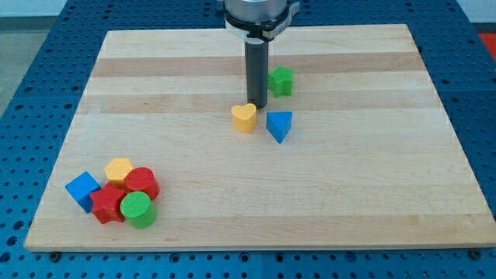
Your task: Move the yellow heart towards the group of blocks
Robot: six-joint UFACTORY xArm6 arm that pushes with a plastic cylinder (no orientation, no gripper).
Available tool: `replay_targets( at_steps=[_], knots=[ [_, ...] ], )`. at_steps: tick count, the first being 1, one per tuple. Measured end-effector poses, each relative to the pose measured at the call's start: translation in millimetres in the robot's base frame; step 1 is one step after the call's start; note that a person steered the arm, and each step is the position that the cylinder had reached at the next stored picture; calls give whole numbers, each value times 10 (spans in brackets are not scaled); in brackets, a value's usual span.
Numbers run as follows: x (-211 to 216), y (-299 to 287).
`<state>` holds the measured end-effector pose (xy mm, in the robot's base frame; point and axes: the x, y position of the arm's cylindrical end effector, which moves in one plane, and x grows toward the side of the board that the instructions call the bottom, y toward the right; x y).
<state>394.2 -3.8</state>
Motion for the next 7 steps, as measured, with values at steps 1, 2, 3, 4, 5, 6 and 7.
replay_targets(
  at_steps=[1, 2, 3, 4, 5, 6, 7],
  knots=[
    [210, -165],
    [501, -342],
    [788, -500],
    [899, -552],
    [533, -337],
    [726, 31],
    [790, 59]
  ],
)
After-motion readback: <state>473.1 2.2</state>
